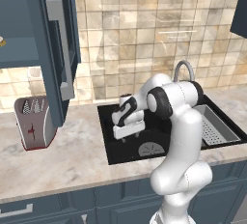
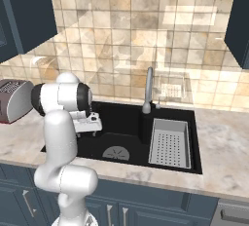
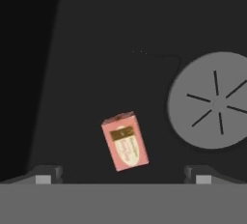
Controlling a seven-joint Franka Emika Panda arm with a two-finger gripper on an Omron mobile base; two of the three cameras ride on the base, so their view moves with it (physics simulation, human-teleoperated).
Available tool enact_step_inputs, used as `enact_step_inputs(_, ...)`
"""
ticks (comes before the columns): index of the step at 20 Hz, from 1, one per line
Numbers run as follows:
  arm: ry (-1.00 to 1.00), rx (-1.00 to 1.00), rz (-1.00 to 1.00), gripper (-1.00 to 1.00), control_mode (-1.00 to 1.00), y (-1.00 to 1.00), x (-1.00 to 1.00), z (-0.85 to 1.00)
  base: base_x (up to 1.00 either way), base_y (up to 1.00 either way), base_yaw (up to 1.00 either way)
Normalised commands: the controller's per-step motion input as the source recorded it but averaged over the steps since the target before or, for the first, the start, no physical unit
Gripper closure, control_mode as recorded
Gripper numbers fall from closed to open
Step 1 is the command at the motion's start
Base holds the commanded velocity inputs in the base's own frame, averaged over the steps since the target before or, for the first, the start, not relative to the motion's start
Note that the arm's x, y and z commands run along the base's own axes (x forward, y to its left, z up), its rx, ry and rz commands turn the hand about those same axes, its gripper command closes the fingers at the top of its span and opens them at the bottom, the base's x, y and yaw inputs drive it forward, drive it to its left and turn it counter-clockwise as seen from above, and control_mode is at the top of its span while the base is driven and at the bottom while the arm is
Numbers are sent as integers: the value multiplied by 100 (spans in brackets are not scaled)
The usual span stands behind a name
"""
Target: Pick up the dish brush and bar soap from the sink, and place them back in the cabinet, and close the cabinet doors.
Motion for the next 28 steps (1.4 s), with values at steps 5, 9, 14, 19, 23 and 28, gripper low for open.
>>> enact_step_inputs(5, -3, 0, 0, -100, -100, 0, 0, -18, 0, 0, 0)
enact_step_inputs(9, 0, 0, 0, -100, -100, 0, 0, -9, 0, 0, 0)
enact_step_inputs(14, 0, 0, 1, -100, -100, 0, -1, -7, 0, 0, 0)
enact_step_inputs(19, 0, 0, 0, -100, -100, 0, -7, -4, 0, 0, 0)
enact_step_inputs(23, 0, 0, 1, -100, -100, 0, -12, -7, 0, 0, 0)
enact_step_inputs(28, 0, 0, 1, -100, -100, 0, -9, -4, 0, 0, 0)
